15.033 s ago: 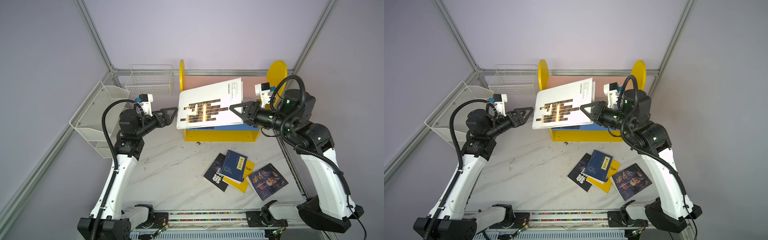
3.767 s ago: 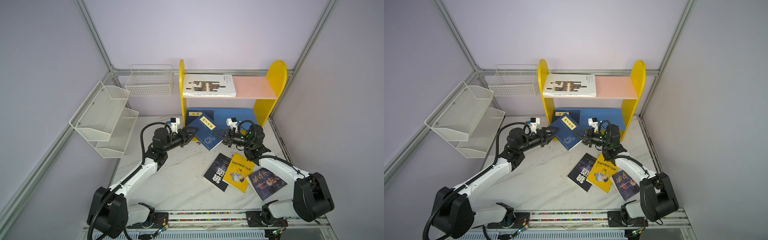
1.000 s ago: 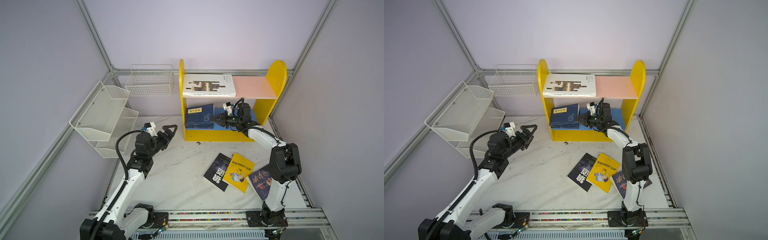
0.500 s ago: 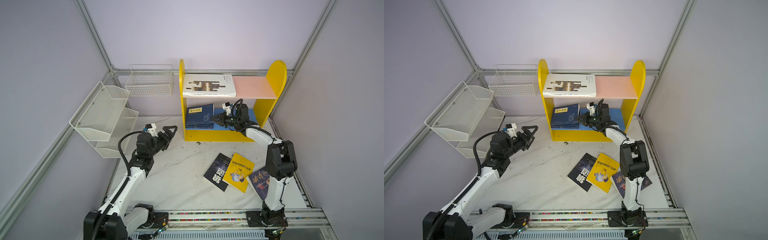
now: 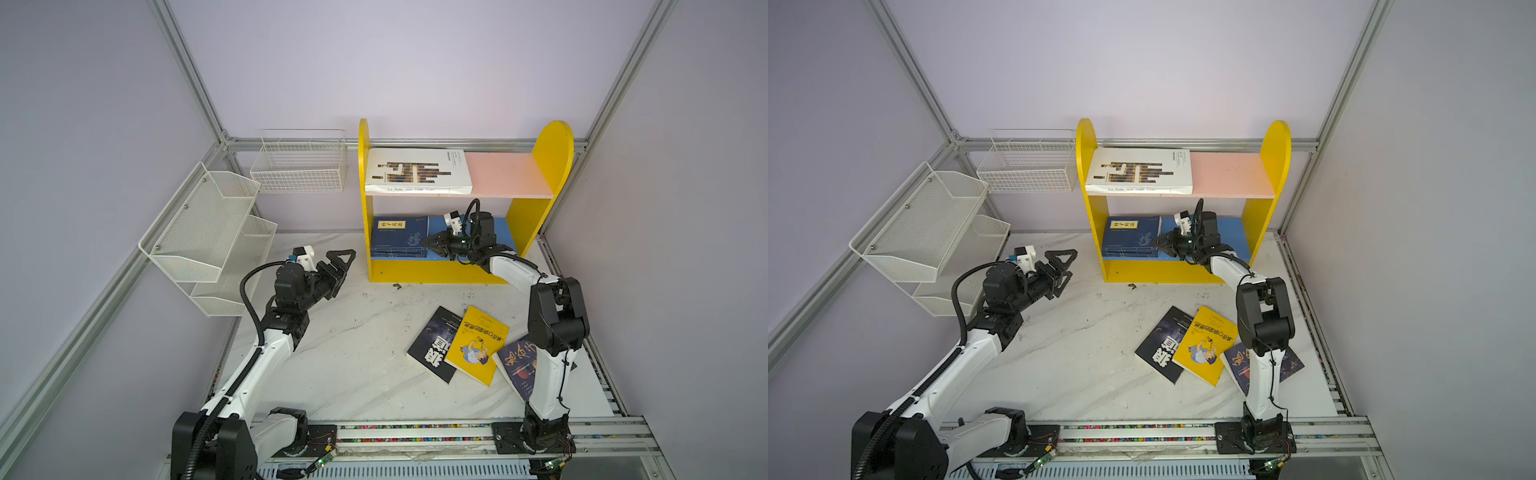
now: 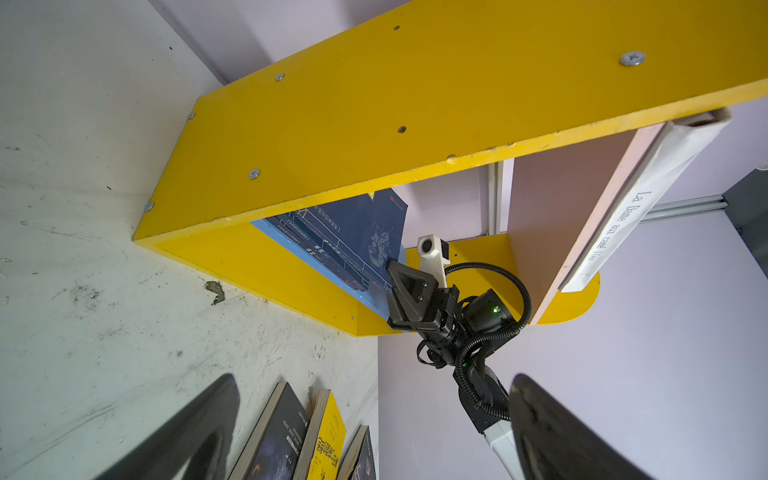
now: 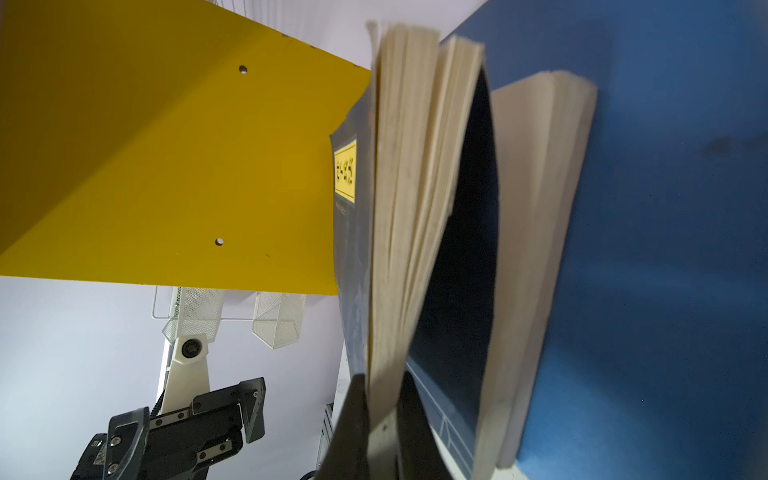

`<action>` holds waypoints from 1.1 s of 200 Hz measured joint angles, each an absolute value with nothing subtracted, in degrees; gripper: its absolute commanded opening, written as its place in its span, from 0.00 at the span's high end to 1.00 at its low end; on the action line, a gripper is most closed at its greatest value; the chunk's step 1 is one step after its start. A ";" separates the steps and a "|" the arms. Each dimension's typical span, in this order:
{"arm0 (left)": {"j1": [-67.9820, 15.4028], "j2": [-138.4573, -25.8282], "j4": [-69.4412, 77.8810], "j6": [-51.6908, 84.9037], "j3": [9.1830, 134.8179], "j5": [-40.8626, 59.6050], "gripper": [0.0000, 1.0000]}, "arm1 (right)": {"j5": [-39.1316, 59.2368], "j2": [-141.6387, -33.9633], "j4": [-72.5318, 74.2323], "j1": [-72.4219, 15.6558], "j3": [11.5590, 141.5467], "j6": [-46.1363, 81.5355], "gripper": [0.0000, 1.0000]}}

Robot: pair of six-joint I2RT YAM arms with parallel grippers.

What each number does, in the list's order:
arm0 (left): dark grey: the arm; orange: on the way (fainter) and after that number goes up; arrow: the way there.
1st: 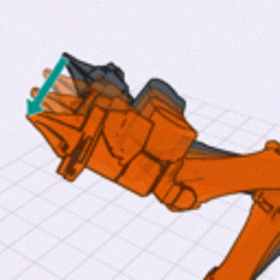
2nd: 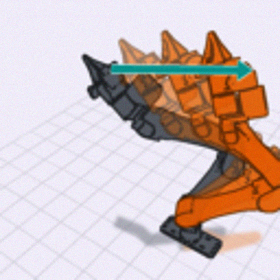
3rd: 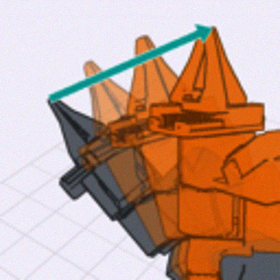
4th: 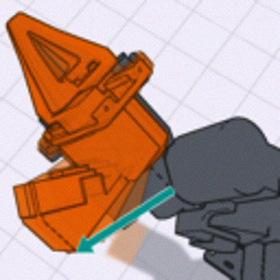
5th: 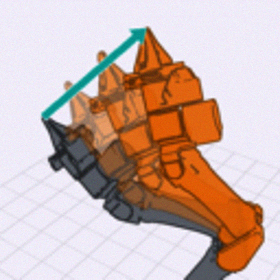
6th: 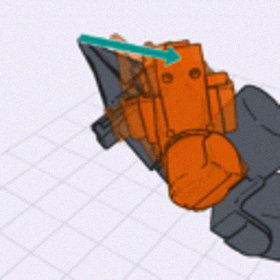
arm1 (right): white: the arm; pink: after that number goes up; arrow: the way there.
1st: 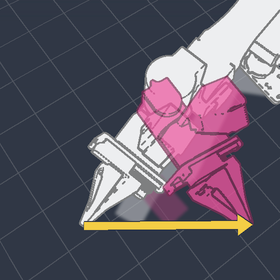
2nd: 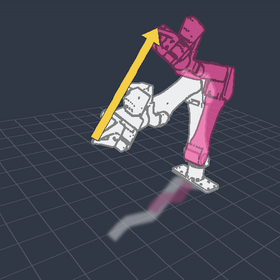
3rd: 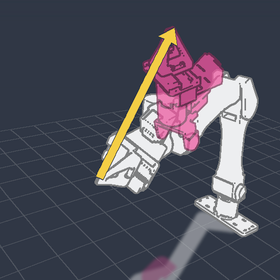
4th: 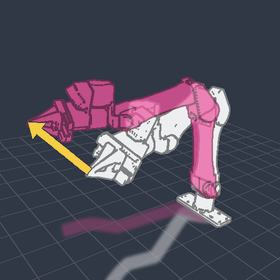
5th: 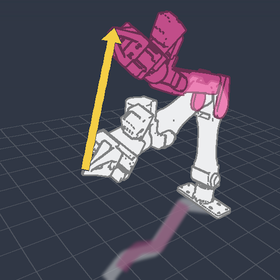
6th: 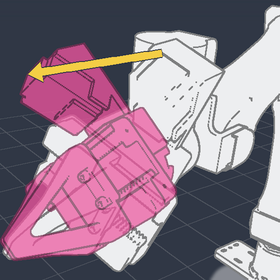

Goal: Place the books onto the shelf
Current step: 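Push the blue book against the dark books on the blue tier with the right gripper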

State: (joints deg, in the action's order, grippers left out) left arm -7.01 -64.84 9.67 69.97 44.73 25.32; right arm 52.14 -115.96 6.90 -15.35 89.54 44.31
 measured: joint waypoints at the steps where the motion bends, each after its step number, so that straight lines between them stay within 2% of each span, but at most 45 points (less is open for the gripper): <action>1: -7.01 -64.84 9.72 69.97 44.71 25.32 0.00 | 52.14 -115.96 6.90 -15.35 89.54 44.31 0.94; 220: -6.81 -66.76 15.07 75.05 40.84 26.39 0.00 | 56.49 -115.96 6.63 -12.01 89.12 43.62 0.97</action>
